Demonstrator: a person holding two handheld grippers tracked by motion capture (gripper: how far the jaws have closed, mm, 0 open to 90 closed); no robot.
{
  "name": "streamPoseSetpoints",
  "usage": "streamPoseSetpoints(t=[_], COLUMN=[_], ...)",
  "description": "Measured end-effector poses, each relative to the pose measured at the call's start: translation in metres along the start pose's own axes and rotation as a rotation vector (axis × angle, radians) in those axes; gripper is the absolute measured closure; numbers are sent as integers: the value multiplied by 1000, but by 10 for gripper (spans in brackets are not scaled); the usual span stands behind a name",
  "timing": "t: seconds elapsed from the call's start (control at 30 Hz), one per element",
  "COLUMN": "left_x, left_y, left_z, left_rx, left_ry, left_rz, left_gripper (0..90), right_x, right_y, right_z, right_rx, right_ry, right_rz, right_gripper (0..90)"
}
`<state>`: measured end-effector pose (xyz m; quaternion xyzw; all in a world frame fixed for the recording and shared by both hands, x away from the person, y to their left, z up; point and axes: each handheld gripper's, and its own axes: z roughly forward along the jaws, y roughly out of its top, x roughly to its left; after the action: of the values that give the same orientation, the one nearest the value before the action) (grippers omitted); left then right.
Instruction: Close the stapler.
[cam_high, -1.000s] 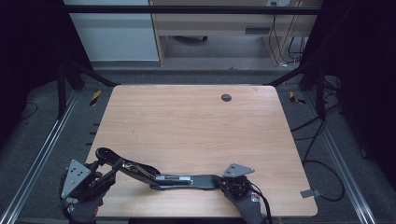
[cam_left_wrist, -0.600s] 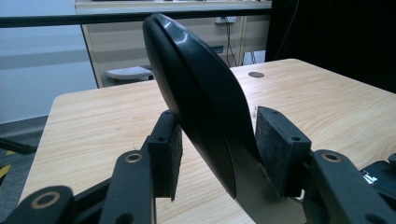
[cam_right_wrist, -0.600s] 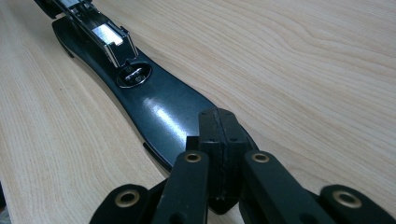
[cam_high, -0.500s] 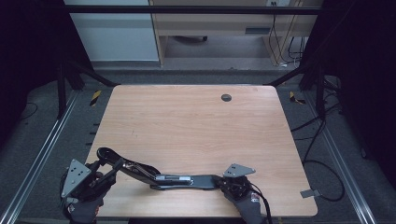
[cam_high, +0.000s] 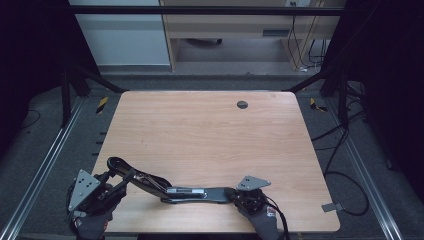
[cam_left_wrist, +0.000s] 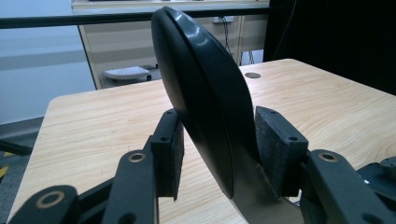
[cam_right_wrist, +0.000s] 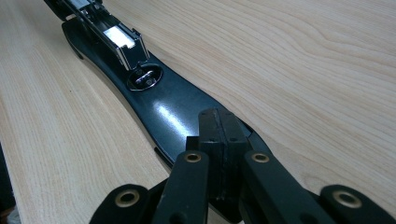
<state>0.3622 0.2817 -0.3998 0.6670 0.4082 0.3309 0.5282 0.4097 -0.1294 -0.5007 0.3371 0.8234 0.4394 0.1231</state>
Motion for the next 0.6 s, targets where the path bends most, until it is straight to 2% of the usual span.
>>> streamPoseSetpoints(t=[0.3,0.6], left_x=[-6,-15], left_y=[3,8], left_z=[1,5], left_rx=[-6,-13], left_ry=[-12,-20], left_rz=[-5,20], left_gripper=[548,559], right_x=[1,0], right_y=[0,-2], right_z=[-1,-2], right_rx=[4,-7], right_ry=[2,-4], right_rz=[5,22], right_gripper=[900,900])
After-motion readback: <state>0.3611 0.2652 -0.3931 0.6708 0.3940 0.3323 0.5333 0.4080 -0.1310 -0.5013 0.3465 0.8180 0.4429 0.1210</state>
